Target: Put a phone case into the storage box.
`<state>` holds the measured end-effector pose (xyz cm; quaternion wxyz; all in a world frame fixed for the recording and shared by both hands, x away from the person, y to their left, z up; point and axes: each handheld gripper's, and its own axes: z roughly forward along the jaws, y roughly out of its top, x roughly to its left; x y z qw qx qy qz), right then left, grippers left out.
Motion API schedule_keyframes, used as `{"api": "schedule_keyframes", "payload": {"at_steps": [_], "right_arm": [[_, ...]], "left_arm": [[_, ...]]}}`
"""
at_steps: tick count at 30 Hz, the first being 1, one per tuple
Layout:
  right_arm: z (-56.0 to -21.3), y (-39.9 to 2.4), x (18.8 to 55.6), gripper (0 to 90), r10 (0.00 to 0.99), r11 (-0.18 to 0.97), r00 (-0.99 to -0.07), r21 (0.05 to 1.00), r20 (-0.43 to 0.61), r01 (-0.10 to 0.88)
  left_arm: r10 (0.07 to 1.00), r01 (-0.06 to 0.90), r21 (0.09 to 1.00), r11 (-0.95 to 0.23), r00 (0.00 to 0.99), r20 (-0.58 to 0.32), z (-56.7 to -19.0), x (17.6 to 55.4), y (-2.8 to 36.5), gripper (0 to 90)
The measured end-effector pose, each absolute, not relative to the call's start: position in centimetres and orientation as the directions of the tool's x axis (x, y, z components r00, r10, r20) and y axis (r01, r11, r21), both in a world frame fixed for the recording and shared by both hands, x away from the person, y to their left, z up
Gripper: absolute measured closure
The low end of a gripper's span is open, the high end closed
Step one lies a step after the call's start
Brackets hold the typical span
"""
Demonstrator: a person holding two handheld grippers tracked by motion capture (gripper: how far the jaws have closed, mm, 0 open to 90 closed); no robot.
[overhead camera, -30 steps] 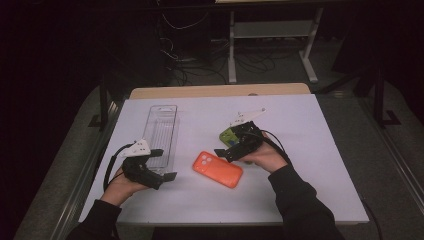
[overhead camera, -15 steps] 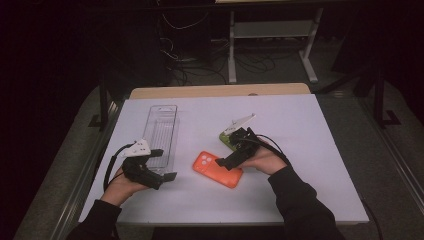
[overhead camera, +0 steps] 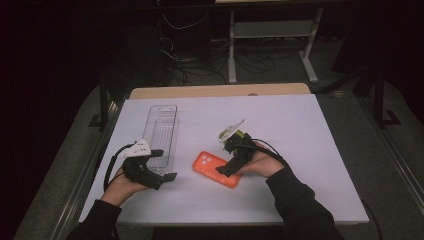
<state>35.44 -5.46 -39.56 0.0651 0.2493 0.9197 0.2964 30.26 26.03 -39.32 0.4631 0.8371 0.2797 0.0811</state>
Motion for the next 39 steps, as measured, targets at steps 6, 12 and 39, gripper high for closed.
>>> {"api": "schedule_keyframes", "payload": {"at_steps": [6, 12, 39], "right_arm": [[-40.4, -4.9, 35.2, 0.0, 0.483, 0.737, -0.875, 0.529, 0.024, 0.421], [-41.2, -4.6, 34.9, 0.0, 0.478, 0.752, -0.878, 0.507, 0.02, 0.421], [-43.3, -4.7, 34.2, 5.1, 0.47, 0.796, -0.882, 0.421, 0.023, 0.435]], "left_arm": [[0.542, 0.393, 0.821, -0.414, 0.831, -0.124, -39.3, 30.3, 26.0, 0.0], [0.541, 0.391, 0.82, -0.418, 0.832, -0.121, -39.3, 30.3, 26.1, 0.0], [0.542, 0.39, 0.822, -0.416, 0.832, -0.121, -39.3, 30.3, 26.1, 0.0]]}}
